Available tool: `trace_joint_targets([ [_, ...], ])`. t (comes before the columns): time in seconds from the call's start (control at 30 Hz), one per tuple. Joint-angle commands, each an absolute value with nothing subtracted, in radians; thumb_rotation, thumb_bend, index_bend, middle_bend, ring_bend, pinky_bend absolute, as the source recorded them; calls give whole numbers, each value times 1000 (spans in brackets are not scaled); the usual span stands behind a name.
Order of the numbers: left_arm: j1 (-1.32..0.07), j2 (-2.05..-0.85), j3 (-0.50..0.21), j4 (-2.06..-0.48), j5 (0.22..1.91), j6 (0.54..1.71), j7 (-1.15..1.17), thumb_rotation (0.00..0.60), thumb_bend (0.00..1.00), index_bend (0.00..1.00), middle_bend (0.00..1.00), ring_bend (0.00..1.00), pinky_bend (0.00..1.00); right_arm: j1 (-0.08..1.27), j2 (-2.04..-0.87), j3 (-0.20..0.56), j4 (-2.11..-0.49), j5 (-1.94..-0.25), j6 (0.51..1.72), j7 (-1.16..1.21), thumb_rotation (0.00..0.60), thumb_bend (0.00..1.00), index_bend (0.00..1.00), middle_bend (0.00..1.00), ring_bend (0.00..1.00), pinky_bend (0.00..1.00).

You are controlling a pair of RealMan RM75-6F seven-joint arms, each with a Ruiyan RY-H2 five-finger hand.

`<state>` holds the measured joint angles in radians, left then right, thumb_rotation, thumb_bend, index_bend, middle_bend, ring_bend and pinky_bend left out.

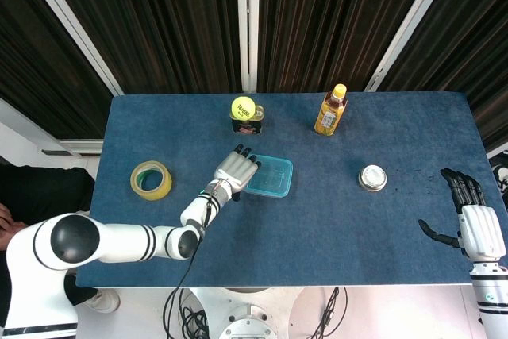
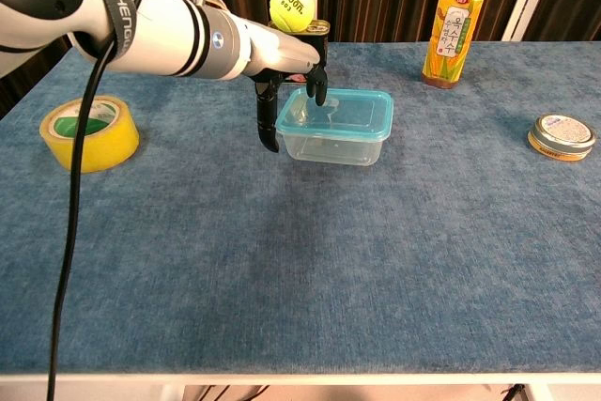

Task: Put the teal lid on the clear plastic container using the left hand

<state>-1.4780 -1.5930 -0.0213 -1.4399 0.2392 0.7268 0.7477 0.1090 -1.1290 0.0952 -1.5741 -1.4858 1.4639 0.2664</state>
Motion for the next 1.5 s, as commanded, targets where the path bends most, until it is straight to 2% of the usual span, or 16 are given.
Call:
trace_joint_targets([
  [0.03,-1480,-1594,-18,-1438,235,723,747,600,115,217,146,0,46,108,-1129,95,-1575,-1485,1464,267,600,129,0,57,0,0],
  [0.37,-1472,-1582,-17,-1462,253,733,720,600,116,217,146,0,47,110,-1129,97,-1575,-1487,1464,265,600,129,0,57,0,0],
  [0.63,-1403,-1497,-18,-1618,425,840,673,600,115,218,146,0,47,111,-1126,98,-1581,-1491,1465,261,600,130,0,58,0,0],
  [1.03,-1316,-1483,16,-1736,588,954,681,600,115,218,146,0,47,110,-1126,97,-1590,-1497,1472,252,600,129,0,57,0,0],
  [1.5,-1293,-1536,42,-1718,560,951,767,600,115,218,146,0,47,108,-1126,94,-1596,-1500,1473,247,600,129,0,57,0,0],
])
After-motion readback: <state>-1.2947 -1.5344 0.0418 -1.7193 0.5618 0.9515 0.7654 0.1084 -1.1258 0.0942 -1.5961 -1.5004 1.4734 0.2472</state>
